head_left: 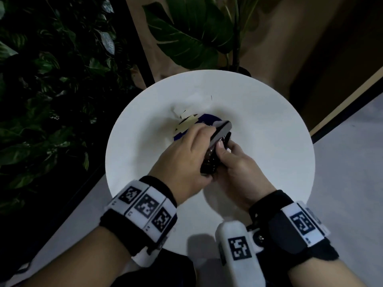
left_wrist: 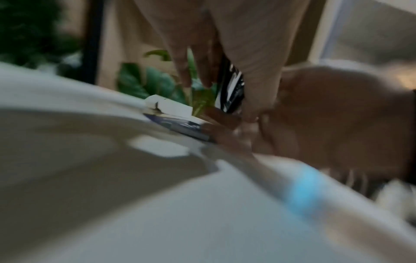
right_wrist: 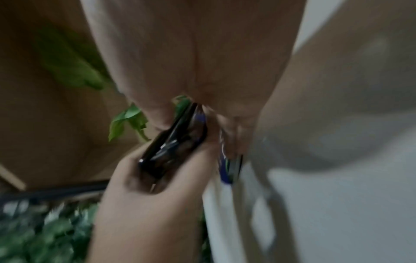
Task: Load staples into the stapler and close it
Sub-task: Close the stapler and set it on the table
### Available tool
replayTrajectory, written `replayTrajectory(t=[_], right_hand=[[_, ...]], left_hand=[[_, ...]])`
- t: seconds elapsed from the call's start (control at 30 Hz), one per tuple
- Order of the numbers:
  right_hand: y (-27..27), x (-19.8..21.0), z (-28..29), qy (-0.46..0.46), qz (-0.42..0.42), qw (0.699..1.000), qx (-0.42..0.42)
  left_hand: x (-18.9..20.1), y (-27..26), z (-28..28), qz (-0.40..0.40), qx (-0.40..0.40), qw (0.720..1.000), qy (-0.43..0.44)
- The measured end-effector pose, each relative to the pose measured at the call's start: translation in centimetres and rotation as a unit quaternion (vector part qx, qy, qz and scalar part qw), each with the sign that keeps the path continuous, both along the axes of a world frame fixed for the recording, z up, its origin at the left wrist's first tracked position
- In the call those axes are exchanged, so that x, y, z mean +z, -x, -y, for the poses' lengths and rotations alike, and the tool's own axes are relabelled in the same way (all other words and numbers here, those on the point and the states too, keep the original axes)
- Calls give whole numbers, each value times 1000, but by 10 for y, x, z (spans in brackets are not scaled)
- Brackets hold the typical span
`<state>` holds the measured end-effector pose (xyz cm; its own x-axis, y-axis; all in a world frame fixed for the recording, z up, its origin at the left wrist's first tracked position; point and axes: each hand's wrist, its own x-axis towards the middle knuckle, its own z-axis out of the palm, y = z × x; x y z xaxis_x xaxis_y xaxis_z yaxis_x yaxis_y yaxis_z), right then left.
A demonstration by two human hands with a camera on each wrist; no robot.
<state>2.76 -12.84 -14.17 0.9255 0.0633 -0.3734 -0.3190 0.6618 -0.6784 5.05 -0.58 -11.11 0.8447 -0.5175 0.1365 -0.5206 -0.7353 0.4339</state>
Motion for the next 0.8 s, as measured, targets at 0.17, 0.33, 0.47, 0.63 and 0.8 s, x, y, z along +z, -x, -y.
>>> replayTrajectory(t=[0.17,0.33,0.47,0.63,0.8], right_hand=[[0,6,10,170,14,985,-4],[2,14,22,687,201,694,74],[-4,19,22,677,167,695,177],[-11,23,25,776,148,584,189],[-33,27,24,821,114,525,193]], left_hand=[[1,-16,-12,-138,100,959,224],[0,-18,-24,-294,80,901,309],[2,-15,-27,-345,54,896,274],[-1,-26,-24,-249,72,954,148],[1,-52,-13,-186,68,980,8]])
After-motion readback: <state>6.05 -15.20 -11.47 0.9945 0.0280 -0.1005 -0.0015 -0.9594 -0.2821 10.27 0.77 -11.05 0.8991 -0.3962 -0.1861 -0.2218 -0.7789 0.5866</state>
